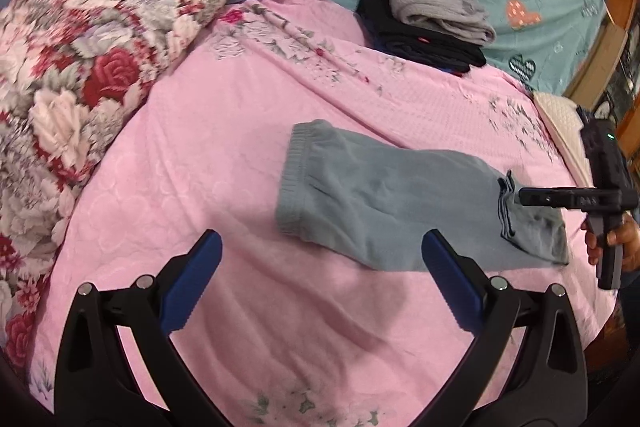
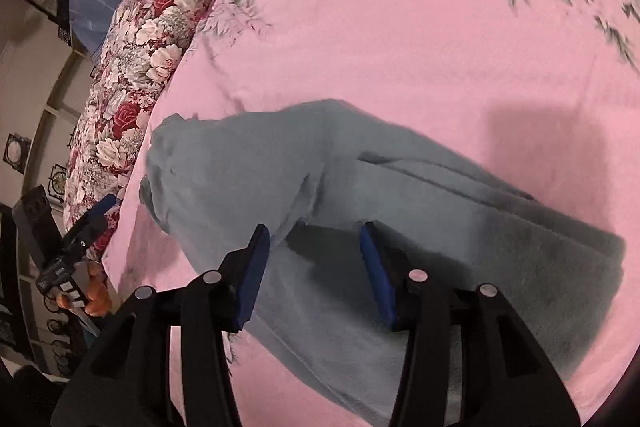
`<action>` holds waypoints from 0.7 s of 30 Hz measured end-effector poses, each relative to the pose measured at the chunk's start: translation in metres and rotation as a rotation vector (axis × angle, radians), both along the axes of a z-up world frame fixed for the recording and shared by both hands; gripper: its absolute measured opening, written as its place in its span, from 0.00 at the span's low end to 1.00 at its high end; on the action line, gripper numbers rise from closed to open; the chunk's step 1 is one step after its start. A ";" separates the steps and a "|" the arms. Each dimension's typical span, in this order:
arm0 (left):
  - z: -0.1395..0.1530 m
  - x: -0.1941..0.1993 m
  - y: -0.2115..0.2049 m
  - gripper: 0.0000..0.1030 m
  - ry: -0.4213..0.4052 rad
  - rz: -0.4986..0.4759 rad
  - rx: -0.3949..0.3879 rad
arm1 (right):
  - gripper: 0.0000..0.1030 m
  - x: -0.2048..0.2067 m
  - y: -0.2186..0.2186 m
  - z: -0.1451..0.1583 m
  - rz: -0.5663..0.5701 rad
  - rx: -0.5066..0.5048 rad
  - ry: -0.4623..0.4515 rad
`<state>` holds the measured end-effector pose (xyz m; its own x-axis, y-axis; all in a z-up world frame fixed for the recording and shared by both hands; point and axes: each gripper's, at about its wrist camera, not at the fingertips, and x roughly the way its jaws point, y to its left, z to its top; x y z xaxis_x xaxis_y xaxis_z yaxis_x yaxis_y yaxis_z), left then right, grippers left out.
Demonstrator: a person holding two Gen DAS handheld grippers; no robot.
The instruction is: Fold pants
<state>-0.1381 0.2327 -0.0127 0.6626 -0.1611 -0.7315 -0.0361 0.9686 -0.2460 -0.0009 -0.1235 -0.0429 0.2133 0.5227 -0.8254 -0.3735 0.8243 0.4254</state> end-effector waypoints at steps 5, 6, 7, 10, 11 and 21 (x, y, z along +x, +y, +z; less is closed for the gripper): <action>-0.006 0.001 0.030 0.98 0.060 0.086 -0.191 | 0.48 -0.047 0.074 0.042 0.269 -0.173 -0.316; -0.008 0.002 0.033 0.98 0.073 0.092 -0.223 | 0.48 -0.060 0.096 0.041 0.346 -0.207 -0.366; -0.011 0.003 0.035 0.98 0.086 0.094 -0.260 | 0.48 -0.074 0.119 0.036 0.431 -0.239 -0.410; -0.017 0.004 0.036 0.98 0.113 0.092 -0.356 | 0.47 -0.097 0.172 0.007 0.612 -0.350 -0.463; -0.019 0.005 0.035 0.98 0.122 0.088 -0.379 | 0.47 -0.100 0.185 -0.003 0.642 -0.395 -0.488; -0.041 0.034 0.004 0.98 0.185 0.036 -0.553 | 0.06 -0.063 0.194 -0.014 0.603 -0.318 -0.388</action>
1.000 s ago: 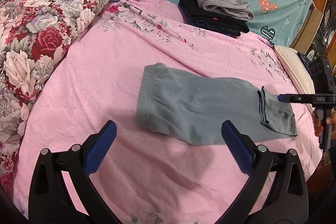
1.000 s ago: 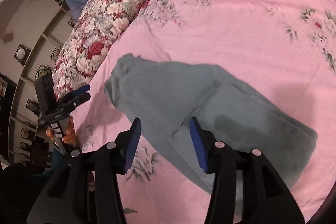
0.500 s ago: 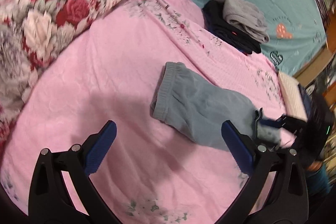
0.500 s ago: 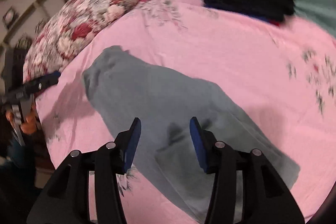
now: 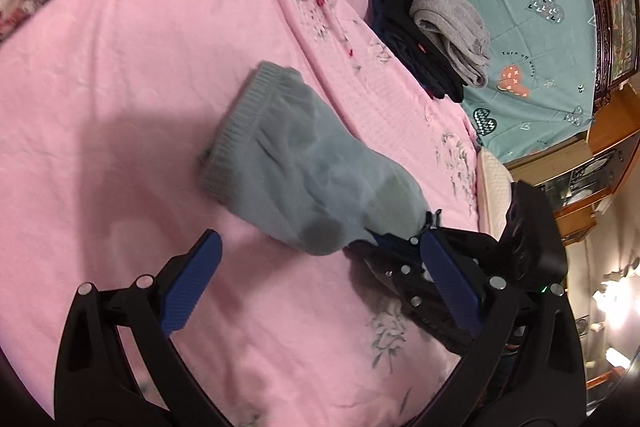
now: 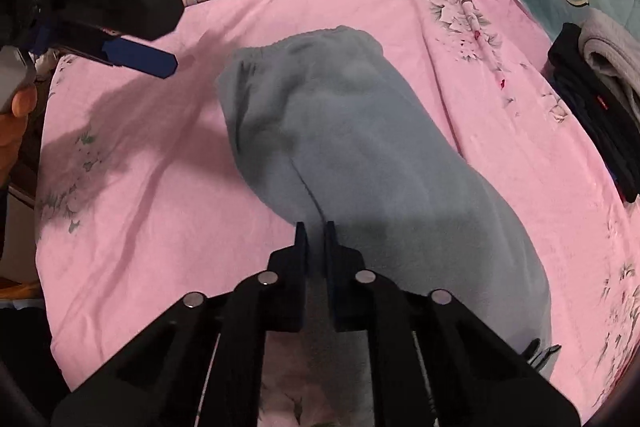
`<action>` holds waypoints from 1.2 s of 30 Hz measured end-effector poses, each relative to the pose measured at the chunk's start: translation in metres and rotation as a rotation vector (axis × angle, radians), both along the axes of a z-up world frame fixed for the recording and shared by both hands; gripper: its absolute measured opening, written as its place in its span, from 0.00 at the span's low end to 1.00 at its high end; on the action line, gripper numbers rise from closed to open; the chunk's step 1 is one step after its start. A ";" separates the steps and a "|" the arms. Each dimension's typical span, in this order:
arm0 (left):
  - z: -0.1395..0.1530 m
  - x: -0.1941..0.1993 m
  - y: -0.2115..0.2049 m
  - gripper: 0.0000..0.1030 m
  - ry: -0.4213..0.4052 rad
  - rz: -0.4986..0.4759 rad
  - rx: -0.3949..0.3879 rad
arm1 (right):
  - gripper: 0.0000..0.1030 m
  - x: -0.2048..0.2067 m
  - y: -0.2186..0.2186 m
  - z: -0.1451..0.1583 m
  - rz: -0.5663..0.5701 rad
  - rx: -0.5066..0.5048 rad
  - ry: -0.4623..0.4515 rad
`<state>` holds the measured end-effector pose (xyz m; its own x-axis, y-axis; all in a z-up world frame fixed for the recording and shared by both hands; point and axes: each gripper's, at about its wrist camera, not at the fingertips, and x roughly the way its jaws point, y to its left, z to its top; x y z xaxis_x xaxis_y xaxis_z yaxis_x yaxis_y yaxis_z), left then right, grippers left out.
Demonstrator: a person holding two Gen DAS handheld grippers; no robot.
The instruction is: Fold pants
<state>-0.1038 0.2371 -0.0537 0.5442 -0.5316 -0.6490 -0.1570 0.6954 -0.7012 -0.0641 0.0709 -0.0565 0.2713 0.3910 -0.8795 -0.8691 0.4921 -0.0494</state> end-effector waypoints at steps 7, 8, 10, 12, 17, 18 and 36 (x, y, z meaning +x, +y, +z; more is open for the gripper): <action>-0.026 0.028 -0.018 0.98 0.067 0.045 -0.100 | 0.05 0.038 -0.025 0.021 -0.131 0.191 0.185; -0.031 0.033 -0.019 0.98 0.081 0.058 -0.115 | 0.05 0.040 -0.027 0.020 -0.138 0.203 0.198; -0.030 0.038 -0.019 0.98 0.062 0.092 -0.113 | 0.05 0.040 -0.030 0.020 -0.148 0.225 0.224; -0.028 0.042 -0.016 0.98 0.051 0.139 -0.100 | 0.05 0.038 -0.031 0.020 -0.144 0.229 0.225; -0.027 0.049 -0.016 0.73 0.032 0.198 -0.037 | 0.06 0.036 -0.030 0.016 -0.128 0.222 0.242; -0.027 0.050 -0.016 0.46 0.037 0.189 -0.016 | 0.07 0.034 -0.030 0.015 -0.114 0.217 0.254; 0.035 0.052 -0.062 0.16 -0.121 0.137 0.387 | 0.59 0.009 -0.313 -0.008 -0.659 0.571 0.589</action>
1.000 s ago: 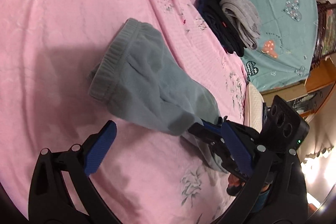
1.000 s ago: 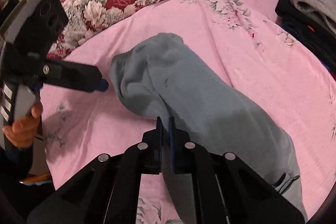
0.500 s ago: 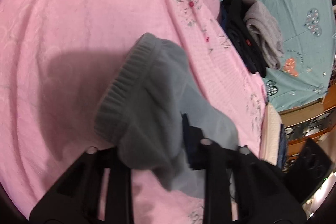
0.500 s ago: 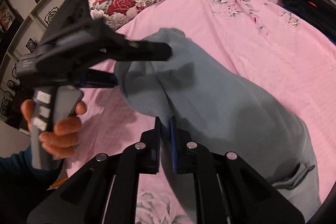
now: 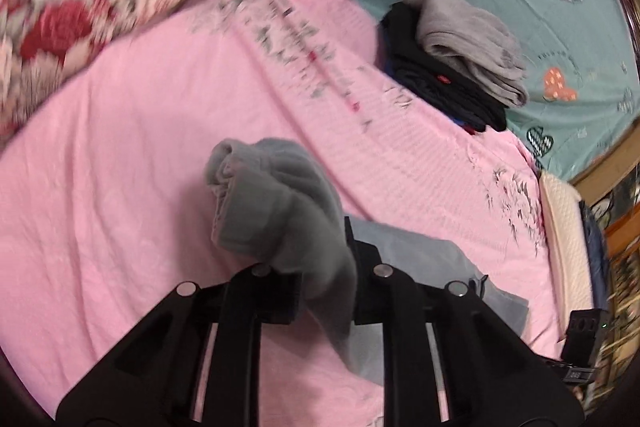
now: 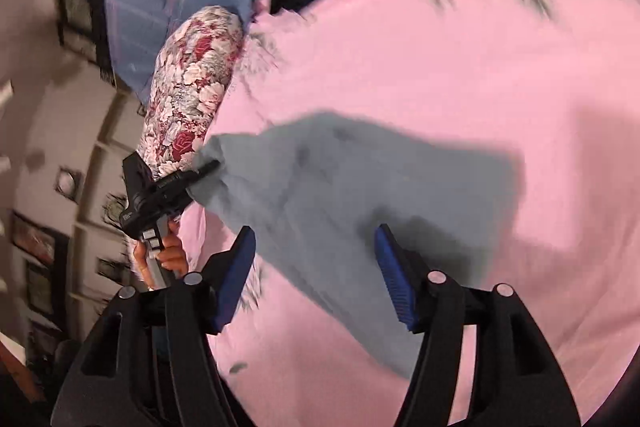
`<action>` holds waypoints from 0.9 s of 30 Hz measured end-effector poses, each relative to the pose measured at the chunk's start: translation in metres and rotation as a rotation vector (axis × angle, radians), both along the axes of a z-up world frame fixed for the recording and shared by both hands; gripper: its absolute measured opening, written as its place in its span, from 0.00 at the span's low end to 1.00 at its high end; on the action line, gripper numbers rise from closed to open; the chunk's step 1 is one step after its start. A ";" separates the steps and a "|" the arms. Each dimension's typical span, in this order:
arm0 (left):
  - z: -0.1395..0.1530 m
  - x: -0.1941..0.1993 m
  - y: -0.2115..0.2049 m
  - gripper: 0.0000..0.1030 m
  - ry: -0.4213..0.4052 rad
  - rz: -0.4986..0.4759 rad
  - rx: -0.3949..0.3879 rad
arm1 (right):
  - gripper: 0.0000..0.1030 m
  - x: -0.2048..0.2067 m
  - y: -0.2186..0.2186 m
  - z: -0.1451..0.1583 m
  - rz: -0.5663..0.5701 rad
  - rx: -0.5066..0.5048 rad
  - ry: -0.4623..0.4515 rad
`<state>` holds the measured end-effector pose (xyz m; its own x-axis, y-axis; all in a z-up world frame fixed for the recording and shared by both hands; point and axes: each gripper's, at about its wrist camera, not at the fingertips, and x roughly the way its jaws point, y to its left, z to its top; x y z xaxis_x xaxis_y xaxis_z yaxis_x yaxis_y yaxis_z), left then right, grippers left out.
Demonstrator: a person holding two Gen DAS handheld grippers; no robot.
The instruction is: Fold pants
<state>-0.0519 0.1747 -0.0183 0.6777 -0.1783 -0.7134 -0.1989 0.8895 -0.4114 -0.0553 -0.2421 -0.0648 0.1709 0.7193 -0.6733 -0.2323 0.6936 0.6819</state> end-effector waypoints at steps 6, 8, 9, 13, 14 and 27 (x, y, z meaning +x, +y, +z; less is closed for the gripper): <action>0.062 -0.006 -0.099 0.16 -0.154 -0.272 0.207 | 0.68 -0.014 -0.040 0.036 -0.083 0.093 -0.162; 0.071 -0.010 -0.148 0.16 -0.184 -0.396 0.289 | 0.71 -0.013 -0.065 0.045 -0.157 0.077 -0.200; 0.072 -0.012 -0.171 0.16 -0.189 -0.456 0.320 | 0.74 -0.013 -0.077 0.046 -0.195 0.078 -0.210; 0.058 -0.023 -0.259 0.16 -0.177 -0.686 0.425 | 0.75 -0.016 -0.116 0.027 -0.314 0.205 -0.178; 0.050 -0.025 -0.277 0.17 -0.155 -0.738 0.438 | 0.75 -0.017 -0.124 0.021 -0.333 0.236 -0.170; 0.034 -0.064 -0.315 0.96 -0.167 -0.972 0.262 | 0.76 -0.026 -0.145 0.000 -0.326 0.302 -0.164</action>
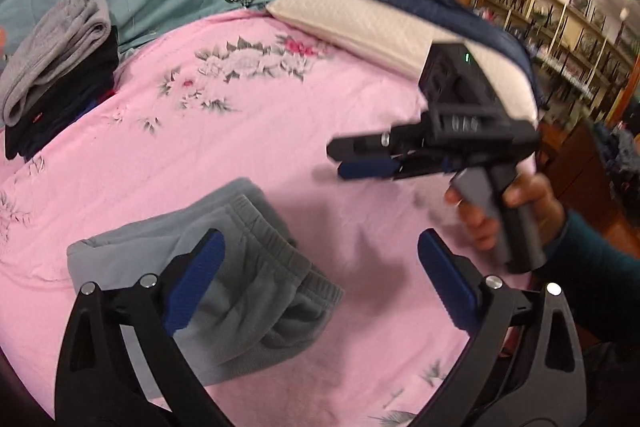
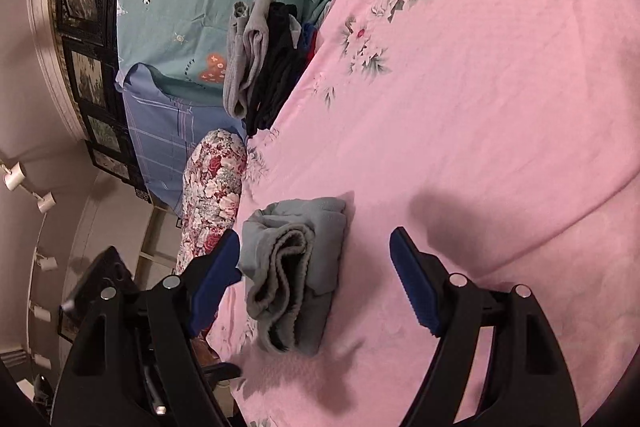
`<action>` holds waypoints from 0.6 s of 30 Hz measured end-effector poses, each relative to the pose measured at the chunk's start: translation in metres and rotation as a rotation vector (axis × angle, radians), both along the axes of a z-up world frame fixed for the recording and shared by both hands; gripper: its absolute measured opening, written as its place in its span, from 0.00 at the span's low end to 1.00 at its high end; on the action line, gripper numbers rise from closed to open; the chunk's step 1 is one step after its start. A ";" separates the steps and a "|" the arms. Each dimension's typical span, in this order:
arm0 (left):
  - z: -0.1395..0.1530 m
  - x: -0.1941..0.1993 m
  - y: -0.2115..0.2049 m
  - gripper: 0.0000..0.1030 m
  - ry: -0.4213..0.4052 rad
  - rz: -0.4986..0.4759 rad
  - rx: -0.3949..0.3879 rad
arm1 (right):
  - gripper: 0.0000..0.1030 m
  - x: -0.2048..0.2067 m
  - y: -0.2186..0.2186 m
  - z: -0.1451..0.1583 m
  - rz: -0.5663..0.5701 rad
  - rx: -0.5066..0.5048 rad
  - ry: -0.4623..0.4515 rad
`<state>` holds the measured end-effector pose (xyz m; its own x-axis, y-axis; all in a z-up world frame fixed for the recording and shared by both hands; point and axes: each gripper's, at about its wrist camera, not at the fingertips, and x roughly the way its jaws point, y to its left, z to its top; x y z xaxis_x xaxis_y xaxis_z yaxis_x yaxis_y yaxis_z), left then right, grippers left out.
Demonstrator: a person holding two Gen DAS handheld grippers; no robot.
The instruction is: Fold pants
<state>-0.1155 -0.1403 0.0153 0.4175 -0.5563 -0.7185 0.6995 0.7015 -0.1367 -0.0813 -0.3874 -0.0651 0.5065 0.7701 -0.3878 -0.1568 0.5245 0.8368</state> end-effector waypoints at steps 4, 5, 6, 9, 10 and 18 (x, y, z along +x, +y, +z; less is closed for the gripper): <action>0.016 0.016 0.053 0.96 0.025 0.154 -0.063 | 0.76 -0.006 0.022 0.015 0.084 -0.054 -0.061; 0.017 0.021 0.069 0.96 0.040 0.200 -0.080 | 0.76 -0.008 0.031 0.020 0.120 -0.052 -0.071; 0.016 0.027 0.088 0.96 0.065 0.257 -0.102 | 0.76 -0.009 0.041 0.026 0.154 -0.052 -0.083; 0.012 0.037 0.141 0.96 0.147 0.390 -0.174 | 0.76 -0.005 0.072 0.044 0.186 -0.170 -0.117; 0.009 0.039 0.153 0.96 0.162 0.416 -0.189 | 0.76 -0.002 0.080 0.048 0.198 -0.221 -0.132; -0.017 0.044 0.188 0.96 0.194 0.489 -0.169 | 0.68 0.041 0.119 0.017 0.308 -0.425 -0.080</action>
<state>-0.0710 0.0476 -0.0017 0.5251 -0.4448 -0.7256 0.2479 0.8955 -0.3696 -0.0405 -0.2686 -0.0482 0.3220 0.6711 -0.6678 -0.4120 0.7344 0.5394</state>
